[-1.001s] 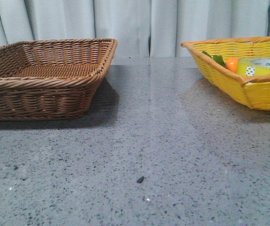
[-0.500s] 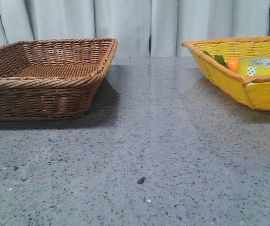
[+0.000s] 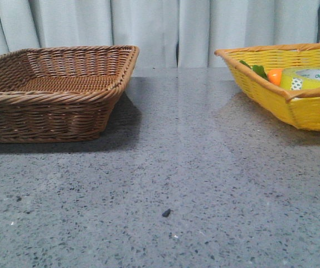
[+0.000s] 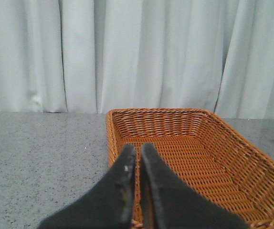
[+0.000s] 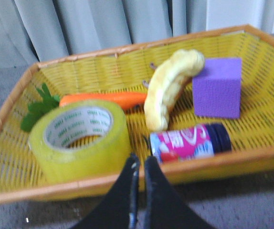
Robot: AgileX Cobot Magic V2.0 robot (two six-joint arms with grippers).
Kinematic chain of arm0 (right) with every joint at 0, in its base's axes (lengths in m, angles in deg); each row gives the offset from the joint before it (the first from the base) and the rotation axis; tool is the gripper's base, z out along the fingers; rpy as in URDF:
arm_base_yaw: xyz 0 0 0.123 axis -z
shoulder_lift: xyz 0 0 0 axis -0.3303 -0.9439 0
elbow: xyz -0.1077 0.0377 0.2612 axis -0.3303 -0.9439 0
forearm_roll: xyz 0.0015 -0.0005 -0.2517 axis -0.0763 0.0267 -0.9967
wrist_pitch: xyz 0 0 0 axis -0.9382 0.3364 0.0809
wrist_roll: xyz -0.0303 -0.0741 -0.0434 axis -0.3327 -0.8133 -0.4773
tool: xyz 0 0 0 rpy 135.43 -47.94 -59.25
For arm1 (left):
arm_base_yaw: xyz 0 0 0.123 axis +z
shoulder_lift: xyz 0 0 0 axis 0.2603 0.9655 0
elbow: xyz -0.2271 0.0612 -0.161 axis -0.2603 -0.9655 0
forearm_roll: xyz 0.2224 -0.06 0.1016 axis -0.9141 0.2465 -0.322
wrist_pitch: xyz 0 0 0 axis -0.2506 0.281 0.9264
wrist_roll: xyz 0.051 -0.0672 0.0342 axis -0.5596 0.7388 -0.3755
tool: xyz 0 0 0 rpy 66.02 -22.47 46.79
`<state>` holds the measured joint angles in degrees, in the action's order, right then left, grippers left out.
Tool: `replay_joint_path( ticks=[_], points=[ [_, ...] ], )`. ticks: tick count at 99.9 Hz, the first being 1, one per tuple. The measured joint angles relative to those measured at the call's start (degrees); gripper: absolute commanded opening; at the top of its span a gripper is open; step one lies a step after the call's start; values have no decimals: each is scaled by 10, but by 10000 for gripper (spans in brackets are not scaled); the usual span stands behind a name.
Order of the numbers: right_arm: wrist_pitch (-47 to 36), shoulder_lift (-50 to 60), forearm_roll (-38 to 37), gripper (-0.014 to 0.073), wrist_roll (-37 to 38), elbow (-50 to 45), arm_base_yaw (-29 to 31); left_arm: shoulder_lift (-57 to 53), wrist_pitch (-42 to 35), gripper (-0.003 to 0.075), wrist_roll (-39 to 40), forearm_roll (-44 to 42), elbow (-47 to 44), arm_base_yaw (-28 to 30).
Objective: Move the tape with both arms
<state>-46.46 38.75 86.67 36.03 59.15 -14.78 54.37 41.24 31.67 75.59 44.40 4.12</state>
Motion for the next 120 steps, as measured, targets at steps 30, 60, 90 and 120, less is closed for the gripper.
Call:
replay_joint_path(
  ticks=[30, 60, 90, 120],
  points=[
    [-13, -80, 19, -25, -1, 60, 0, 68, -11, -21, 0, -2, 47, 0],
    [126, -223, 19, 374, -14, 229, -59, 73, -12, -21, 0, -2, 49, 0],
    [238, -402, 19, 370, -40, 385, -170, 73, -13, -21, 0, -3, 49, 0],
    [330, -576, 20, 370, -46, 480, -195, 73, -13, -21, 0, -3, 49, 0]
  ],
)
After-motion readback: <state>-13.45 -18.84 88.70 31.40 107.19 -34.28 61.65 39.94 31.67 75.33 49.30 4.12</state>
